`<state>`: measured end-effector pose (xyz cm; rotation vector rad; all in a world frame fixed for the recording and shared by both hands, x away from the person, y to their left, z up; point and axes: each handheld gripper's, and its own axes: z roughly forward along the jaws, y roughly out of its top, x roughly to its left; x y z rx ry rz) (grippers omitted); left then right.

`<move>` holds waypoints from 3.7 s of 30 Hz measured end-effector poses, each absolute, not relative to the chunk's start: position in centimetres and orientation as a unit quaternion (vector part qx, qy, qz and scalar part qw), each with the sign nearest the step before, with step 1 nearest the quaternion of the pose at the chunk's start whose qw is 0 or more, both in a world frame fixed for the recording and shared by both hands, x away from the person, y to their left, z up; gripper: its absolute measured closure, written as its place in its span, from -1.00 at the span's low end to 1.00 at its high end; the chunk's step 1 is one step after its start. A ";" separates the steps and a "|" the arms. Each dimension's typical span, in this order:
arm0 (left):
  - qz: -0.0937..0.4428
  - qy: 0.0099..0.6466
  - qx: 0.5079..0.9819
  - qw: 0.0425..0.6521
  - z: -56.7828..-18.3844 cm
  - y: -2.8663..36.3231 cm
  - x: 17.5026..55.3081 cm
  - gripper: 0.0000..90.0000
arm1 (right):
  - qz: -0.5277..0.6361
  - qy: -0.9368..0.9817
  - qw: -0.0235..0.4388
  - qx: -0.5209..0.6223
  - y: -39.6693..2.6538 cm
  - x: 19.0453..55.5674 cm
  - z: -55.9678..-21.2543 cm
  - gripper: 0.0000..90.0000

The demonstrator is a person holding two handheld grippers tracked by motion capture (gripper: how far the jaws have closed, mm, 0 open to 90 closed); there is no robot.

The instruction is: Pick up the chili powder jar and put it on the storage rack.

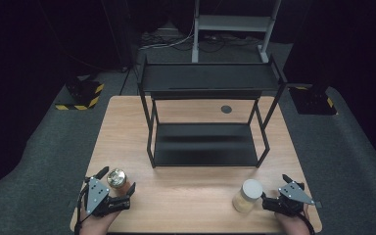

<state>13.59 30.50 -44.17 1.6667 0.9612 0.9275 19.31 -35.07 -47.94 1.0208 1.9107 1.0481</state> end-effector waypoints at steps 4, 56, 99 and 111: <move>0.377 0.402 0.684 0.478 -44.5 30.7 13.8 -0.99 | 0.407 0.741 0.359 0.396 -35.1 19.3 -47.9 -0.99; 0.329 0.442 0.669 0.499 -47.5 33.6 15.2 -0.23 | 0.400 0.744 0.364 0.391 -34.8 19.3 -47.9 -0.99; 0.292 0.355 0.702 0.544 -45.0 27.4 17.7 -0.23 | 0.398 0.750 0.358 0.389 -34.9 19.5 -47.7 -0.99; 0.287 0.336 0.704 0.556 -43.4 25.7 19.2 -0.23 | 0.400 0.748 0.357 0.390 -34.9 19.5 -47.8 -0.99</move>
